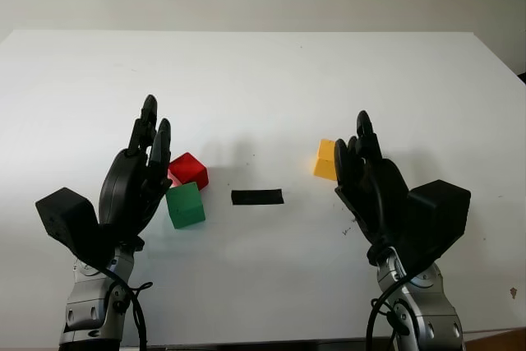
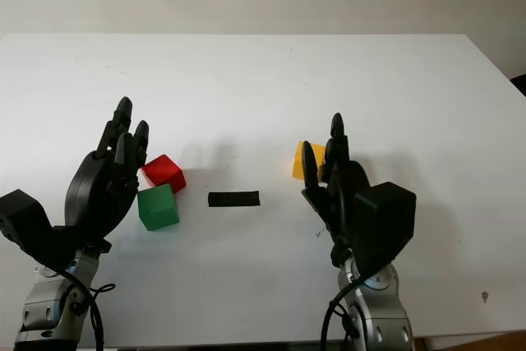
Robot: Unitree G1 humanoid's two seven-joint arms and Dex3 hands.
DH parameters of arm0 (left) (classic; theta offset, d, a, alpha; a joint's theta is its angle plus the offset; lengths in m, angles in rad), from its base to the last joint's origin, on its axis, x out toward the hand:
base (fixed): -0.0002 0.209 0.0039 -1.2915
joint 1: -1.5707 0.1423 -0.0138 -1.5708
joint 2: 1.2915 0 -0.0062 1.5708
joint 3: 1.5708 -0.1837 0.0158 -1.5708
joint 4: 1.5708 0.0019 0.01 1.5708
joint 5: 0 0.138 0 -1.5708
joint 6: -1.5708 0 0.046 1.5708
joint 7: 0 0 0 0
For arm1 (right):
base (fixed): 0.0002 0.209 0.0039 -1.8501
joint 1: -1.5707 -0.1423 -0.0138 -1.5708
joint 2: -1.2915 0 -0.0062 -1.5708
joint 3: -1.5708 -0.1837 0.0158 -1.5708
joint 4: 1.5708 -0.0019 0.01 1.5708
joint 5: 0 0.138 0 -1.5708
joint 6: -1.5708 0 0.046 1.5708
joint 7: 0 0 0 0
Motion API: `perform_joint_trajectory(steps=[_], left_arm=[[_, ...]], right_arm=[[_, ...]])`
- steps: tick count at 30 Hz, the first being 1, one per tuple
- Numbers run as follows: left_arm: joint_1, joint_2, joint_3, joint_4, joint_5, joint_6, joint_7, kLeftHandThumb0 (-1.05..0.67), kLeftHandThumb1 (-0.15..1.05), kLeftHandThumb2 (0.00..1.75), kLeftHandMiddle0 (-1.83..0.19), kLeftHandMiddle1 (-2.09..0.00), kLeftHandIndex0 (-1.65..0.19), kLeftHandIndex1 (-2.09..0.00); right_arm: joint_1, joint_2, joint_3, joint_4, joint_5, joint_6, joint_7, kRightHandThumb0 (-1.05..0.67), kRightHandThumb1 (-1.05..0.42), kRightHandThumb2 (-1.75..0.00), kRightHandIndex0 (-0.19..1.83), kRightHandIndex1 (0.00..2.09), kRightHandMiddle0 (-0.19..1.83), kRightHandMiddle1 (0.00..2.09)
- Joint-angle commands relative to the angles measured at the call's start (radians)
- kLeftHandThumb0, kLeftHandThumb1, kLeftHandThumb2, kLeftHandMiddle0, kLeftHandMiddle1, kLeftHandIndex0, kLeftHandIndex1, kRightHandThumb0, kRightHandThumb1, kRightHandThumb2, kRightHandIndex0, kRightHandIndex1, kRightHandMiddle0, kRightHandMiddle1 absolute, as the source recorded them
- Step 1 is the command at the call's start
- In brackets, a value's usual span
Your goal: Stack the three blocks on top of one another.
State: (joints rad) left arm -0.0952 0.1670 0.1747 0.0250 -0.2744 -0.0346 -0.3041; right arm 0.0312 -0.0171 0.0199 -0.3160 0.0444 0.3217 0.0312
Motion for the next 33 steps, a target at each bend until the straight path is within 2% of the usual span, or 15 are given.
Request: perform_joint_trajectory(steps=[1,11,17,19,22,25,27,29,31,33], left_arm=[[0.009,0.009,-0.002,-0.021,0.001,0.002,-0.003,-0.73,1.05,0.58,0.18,-0.05,0.19,-0.03],[-0.011,0.006,-0.004,0.005,0.014,-0.005,0.002,-0.74,1.05,0.56,0.17,-0.06,0.19,-0.04],[-0.039,0.045,0.009,0.016,0.023,-0.039,-0.019,-0.70,1.05,0.57,0.17,-0.06,0.18,-0.04],[-0.072,0.092,0.026,0.016,0.028,-0.036,-0.028,-0.71,1.05,0.58,0.17,-0.05,0.18,-0.04],[-0.147,0.157,0.065,0.069,0.032,-0.084,-0.043,-0.66,1.05,0.55,0.11,-0.08,0.14,-0.06],[-0.228,0.229,0.085,0.153,0.067,-0.173,-0.061,-0.56,1.05,0.38,-0.19,-0.09,-0.11,-0.12],[-0.282,0.282,0.083,0.207,0.100,-0.214,-0.076,-0.52,1.05,0.27,-0.31,-0.08,-0.28,-0.14],[-0.347,0.367,0.057,0.246,0.173,-0.239,-0.100,-0.53,1.04,0.13,-0.39,-0.07,-0.41,-0.13],[-0.428,0.483,0.000,0.298,0.284,-0.280,-0.160,-0.53,1.01,0.07,-0.38,-0.05,-0.46,-0.13],[-0.496,0.556,-0.050,0.354,0.353,-0.336,-0.219,-0.50,0.97,0.04,-0.31,-0.02,-0.46,-0.11]], right_arm=[[-0.003,-0.003,-0.004,-0.023,0.003,0.005,-0.001,-0.63,-1.05,-0.58,-0.19,0.00,-0.19,0.02],[-0.034,-0.012,-0.020,-0.009,0.006,0.020,0.006,-0.64,-1.05,-0.56,-0.19,0.00,-0.19,0.03],[-0.051,-0.034,-0.035,-0.029,-0.002,0.048,0.010,-0.65,-1.05,-0.57,-0.19,0.00,-0.19,0.04],[-0.062,-0.049,-0.039,-0.029,-0.016,0.032,0.010,-0.65,-1.05,-0.57,-0.19,0.00,-0.18,0.04],[-0.078,-0.062,-0.051,-0.040,-0.015,0.050,0.010,-0.68,-1.05,-0.55,-0.19,0.00,-0.17,0.05],[-0.082,-0.066,-0.067,-0.042,-0.001,0.034,0.018,-0.68,-1.05,-0.53,-0.19,0.00,-0.17,0.05],[-0.084,-0.068,-0.073,-0.051,0.001,0.043,0.018,-0.68,-1.05,-0.53,-0.19,0.00,-0.17,0.05],[-0.085,-0.073,-0.077,-0.064,0.002,0.060,0.018,-0.69,-1.05,-0.52,-0.19,0.00,-0.17,0.05],[-0.079,-0.077,-0.076,-0.077,-0.001,0.067,0.019,-0.69,-1.05,-0.52,-0.19,0.00,-0.17,0.05],[-0.074,-0.075,-0.074,-0.083,-0.005,0.069,0.016,-0.68,-1.05,-0.52,-0.19,0.00,-0.16,0.06]])
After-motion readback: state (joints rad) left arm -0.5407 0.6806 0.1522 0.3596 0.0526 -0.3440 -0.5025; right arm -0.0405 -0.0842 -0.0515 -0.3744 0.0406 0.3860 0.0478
